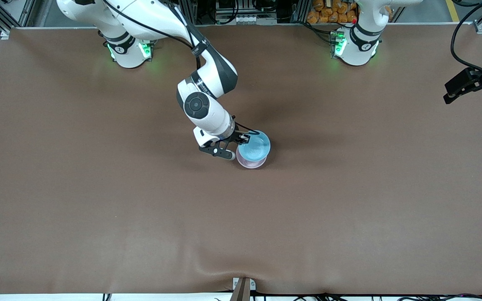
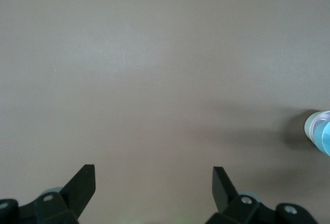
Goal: Stack pink and blue bowls on white bowl
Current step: 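Lower the blue bowl into the pink bowl and open the right gripper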
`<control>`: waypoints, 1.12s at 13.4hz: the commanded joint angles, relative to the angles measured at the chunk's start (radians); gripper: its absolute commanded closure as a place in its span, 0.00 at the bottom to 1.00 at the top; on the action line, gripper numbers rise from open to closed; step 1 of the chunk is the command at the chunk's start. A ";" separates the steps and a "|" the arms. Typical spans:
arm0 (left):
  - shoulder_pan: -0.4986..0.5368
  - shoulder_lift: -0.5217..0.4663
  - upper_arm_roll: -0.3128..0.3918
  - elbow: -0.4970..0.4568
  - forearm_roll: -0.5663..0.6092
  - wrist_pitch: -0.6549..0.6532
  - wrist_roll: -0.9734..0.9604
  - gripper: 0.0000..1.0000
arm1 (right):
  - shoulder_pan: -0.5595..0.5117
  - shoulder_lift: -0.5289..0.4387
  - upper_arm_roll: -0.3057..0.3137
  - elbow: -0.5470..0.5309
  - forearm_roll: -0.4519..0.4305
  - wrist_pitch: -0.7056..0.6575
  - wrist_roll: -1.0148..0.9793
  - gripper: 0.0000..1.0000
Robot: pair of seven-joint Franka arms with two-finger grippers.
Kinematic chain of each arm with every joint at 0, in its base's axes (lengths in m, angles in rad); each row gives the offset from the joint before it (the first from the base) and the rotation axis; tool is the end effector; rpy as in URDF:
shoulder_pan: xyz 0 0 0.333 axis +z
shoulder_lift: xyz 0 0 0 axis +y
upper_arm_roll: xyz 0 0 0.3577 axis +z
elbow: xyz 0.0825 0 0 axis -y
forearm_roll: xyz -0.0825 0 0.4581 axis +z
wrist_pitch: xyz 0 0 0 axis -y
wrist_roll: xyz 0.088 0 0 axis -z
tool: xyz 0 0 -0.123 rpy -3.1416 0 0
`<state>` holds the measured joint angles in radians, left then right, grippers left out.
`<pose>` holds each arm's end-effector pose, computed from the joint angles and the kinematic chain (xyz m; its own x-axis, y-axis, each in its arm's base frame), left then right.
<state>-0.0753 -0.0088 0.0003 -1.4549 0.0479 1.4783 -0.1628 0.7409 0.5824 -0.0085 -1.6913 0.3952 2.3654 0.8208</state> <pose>0.6143 -0.0399 0.7103 0.9950 0.0920 0.0396 0.0936 -0.9947 -0.0416 0.5650 0.5211 0.2401 0.9291 -0.3248 -0.1771 -0.3603 -0.9029 -0.2345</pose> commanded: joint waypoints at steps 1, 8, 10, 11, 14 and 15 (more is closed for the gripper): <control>0.000 -0.020 -0.022 -0.031 -0.014 0.019 0.011 0.00 | 0.003 -0.004 -0.002 -0.004 0.011 0.011 0.003 1.00; -0.001 -0.022 -0.045 -0.062 -0.014 0.031 0.012 0.00 | 0.000 0.001 -0.005 -0.004 0.010 0.022 0.001 1.00; 0.000 -0.019 -0.060 -0.067 -0.010 0.049 0.011 0.00 | -0.003 0.001 -0.008 -0.004 0.008 0.025 0.000 1.00; -0.001 -0.017 -0.062 -0.065 -0.010 0.056 0.011 0.00 | -0.002 0.001 -0.011 -0.004 0.007 0.028 0.000 1.00; -0.001 -0.026 -0.065 -0.065 -0.008 0.057 0.011 0.00 | 0.005 0.002 -0.019 -0.004 -0.019 0.028 0.000 1.00; 0.002 -0.033 -0.066 -0.065 -0.010 0.057 0.011 0.00 | 0.005 0.002 -0.021 -0.004 -0.019 0.028 0.000 1.00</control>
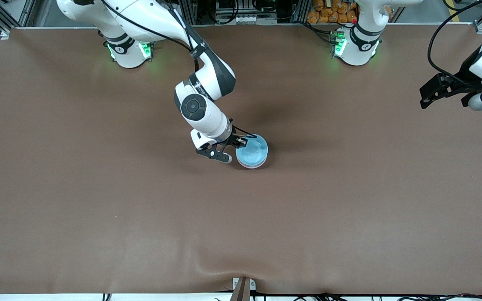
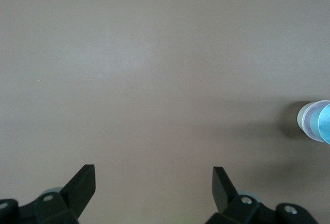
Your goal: Stack pink and blue bowls on white bowl
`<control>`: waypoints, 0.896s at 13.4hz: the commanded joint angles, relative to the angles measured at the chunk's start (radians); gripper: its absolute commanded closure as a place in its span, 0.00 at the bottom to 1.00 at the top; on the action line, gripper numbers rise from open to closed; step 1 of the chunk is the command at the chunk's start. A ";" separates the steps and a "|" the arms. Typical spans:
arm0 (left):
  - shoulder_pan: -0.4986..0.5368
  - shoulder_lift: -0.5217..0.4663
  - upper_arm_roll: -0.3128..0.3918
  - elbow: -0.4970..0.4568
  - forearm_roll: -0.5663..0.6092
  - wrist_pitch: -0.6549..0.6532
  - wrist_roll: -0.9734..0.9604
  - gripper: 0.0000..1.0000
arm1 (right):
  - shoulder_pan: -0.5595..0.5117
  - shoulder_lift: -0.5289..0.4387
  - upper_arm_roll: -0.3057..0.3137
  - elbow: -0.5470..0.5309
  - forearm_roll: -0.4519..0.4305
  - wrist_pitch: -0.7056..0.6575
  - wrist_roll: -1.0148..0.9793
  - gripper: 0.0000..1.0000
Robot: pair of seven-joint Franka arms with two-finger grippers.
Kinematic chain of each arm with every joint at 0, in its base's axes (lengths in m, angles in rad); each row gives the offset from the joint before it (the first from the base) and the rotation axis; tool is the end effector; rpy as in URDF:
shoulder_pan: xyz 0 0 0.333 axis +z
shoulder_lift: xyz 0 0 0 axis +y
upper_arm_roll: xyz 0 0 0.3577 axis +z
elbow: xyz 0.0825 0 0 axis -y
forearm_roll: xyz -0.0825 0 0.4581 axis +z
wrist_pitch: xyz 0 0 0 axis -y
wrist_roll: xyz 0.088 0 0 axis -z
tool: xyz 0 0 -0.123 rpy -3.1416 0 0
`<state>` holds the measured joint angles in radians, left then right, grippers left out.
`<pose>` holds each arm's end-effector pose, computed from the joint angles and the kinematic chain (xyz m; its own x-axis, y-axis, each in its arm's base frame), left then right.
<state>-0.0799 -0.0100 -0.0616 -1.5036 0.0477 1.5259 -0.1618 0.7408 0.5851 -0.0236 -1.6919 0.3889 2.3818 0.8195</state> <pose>0.6158 -0.0818 0.6891 0.9990 0.0223 0.0397 0.0240 -0.9988 -0.0423 0.5737 0.5133 0.2392 0.9285 -0.3368 -0.1562 -0.3663 -0.8996 -0.2377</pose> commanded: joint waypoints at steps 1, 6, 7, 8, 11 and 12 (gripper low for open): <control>0.009 -0.030 -0.007 -0.015 -0.009 0.011 0.010 0.00 | 0.005 -0.001 -0.005 -0.003 -0.013 0.011 0.001 1.00; 0.011 -0.031 -0.007 -0.015 -0.009 0.022 0.010 0.00 | -0.006 -0.008 -0.005 -0.003 -0.013 0.002 0.001 0.00; 0.009 -0.031 -0.007 -0.015 -0.009 0.022 0.010 0.00 | -0.012 -0.017 -0.005 0.000 -0.013 -0.006 -0.005 0.00; 0.008 -0.033 -0.009 -0.015 -0.009 0.020 0.008 0.00 | -0.024 -0.031 -0.007 0.000 -0.015 -0.010 -0.010 0.00; 0.006 -0.041 -0.009 -0.017 -0.009 0.016 0.007 0.00 | -0.096 -0.086 -0.005 -0.002 -0.015 -0.085 -0.124 0.00; 0.006 -0.039 -0.009 -0.017 -0.009 0.017 0.007 0.00 | -0.135 -0.106 -0.005 -0.002 -0.015 -0.139 -0.182 0.00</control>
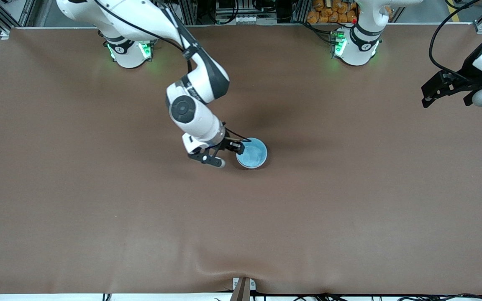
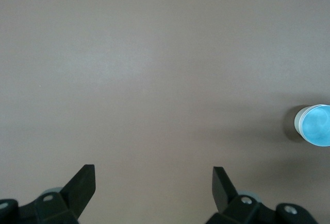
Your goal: Stack pink and blue bowls on white bowl
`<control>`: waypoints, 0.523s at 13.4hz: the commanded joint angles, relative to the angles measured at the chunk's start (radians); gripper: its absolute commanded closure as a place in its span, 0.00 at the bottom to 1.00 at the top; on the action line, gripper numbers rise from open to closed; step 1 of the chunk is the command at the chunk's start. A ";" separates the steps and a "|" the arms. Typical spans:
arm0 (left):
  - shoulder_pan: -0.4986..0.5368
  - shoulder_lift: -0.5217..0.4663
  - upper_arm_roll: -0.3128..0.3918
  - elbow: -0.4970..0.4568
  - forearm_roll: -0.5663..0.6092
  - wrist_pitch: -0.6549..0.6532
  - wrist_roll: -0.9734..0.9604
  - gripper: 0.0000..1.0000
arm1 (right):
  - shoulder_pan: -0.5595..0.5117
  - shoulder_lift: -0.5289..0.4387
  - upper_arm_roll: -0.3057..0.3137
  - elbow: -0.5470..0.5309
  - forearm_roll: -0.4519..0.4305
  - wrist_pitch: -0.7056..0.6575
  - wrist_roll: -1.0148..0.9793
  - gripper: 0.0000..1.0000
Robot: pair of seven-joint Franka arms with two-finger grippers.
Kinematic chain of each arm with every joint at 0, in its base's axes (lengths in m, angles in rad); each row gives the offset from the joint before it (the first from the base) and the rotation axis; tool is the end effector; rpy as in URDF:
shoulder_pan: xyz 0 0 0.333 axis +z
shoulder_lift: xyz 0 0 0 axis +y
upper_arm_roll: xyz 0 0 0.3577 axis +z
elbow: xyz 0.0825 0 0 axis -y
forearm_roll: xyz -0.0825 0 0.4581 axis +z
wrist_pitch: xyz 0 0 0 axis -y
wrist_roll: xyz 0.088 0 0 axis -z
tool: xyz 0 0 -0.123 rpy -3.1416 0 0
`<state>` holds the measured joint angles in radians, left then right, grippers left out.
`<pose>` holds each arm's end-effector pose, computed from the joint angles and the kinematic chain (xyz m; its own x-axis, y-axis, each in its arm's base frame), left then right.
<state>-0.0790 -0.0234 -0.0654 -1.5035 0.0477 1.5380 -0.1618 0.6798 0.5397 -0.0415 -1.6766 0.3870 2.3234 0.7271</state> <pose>0.6122 -0.0835 0.6986 0.9977 0.0190 0.0650 0.0216 -0.9990 -0.0390 0.6114 0.4717 0.2767 0.9424 -0.3069 -0.1332 -0.3319 -0.9072 -0.2586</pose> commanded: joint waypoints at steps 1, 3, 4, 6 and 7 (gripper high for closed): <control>0.005 -0.026 -0.005 -0.017 -0.008 0.005 0.007 0.00 | -0.119 -0.082 0.012 -0.018 -0.013 -0.126 -0.166 0.00; 0.001 -0.023 -0.016 -0.012 0.004 0.013 0.008 0.00 | -0.208 -0.121 0.011 -0.020 -0.014 -0.209 -0.325 0.00; 0.010 -0.030 -0.034 -0.012 0.000 0.010 0.005 0.00 | -0.257 -0.145 0.011 -0.022 -0.020 -0.252 -0.398 0.00; 0.013 -0.039 -0.037 -0.014 -0.002 0.002 0.005 0.00 | -0.351 -0.202 0.009 -0.022 -0.083 -0.330 -0.526 0.00; 0.012 -0.035 -0.039 -0.015 -0.002 0.002 0.007 0.00 | -0.385 -0.234 0.008 -0.022 -0.147 -0.352 -0.567 0.00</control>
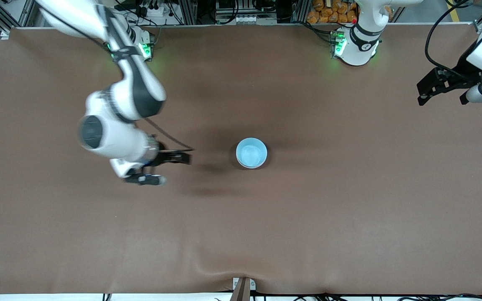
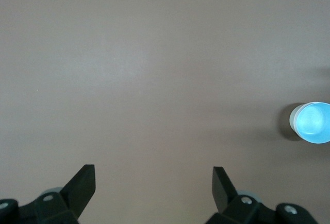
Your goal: Stack pink and blue bowls on white bowl
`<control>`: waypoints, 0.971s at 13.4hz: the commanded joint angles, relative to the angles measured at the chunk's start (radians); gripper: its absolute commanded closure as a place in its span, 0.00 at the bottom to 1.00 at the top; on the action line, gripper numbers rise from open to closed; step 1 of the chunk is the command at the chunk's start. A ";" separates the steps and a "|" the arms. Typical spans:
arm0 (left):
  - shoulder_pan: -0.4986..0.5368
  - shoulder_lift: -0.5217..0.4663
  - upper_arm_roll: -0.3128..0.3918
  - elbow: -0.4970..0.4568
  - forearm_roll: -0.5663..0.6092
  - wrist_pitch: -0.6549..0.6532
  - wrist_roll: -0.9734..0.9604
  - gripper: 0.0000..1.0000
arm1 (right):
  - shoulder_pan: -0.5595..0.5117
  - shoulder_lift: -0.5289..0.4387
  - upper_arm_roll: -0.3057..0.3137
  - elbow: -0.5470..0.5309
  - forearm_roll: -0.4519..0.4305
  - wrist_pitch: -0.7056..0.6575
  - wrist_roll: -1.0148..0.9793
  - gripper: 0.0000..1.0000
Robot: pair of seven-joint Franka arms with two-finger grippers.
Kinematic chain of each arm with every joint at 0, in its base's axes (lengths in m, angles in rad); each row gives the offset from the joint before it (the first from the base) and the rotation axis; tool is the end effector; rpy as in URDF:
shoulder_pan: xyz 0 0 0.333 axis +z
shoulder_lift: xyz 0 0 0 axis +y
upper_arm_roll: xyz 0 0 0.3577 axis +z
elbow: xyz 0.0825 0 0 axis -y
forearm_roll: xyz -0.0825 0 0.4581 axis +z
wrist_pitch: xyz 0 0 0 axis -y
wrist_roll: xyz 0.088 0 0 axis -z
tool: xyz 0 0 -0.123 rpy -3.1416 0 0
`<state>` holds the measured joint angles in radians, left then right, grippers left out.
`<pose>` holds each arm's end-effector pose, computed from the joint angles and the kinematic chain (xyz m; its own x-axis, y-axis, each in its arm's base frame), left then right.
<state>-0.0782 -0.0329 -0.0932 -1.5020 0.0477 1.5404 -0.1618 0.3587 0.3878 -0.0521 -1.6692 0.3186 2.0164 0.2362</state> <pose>0.6065 -0.1000 0.7055 0.9969 -0.0080 0.0783 -0.0050 -0.9993 -0.0384 0.6973 0.2485 0.3685 0.9918 -0.0555 -0.1155 -0.0819 -0.9679 -0.2378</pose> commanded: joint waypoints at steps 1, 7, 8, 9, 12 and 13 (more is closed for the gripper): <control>0.006 -0.019 -0.013 -0.014 -0.011 0.003 0.005 0.00 | -0.099 -0.116 0.018 -0.027 -0.148 -0.076 -0.099 0.00; 0.009 -0.018 -0.022 -0.007 -0.009 0.003 0.010 0.00 | -0.265 -0.294 0.021 -0.026 -0.239 -0.258 -0.234 0.00; 0.009 -0.019 -0.023 0.000 -0.011 0.003 0.010 0.00 | -0.288 -0.315 0.023 -0.024 -0.245 -0.275 -0.270 0.00; 0.009 -0.019 -0.022 0.002 -0.009 0.003 0.019 0.00 | -0.305 -0.331 0.024 -0.021 -0.245 -0.294 -0.303 0.00; 0.011 -0.027 -0.023 0.003 -0.012 0.003 0.012 0.00 | -0.348 -0.360 0.026 -0.009 -0.250 -0.372 -0.316 0.00; 0.012 -0.030 -0.022 0.002 -0.012 0.001 0.012 0.00 | -0.354 -0.365 0.026 0.015 -0.260 -0.413 -0.314 0.00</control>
<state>-0.0786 -0.0373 -0.1086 -1.4928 0.0477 1.5406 -0.1617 0.0355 0.0478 -0.0498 -1.6653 0.0889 1.6547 -0.0699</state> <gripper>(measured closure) 0.000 0.000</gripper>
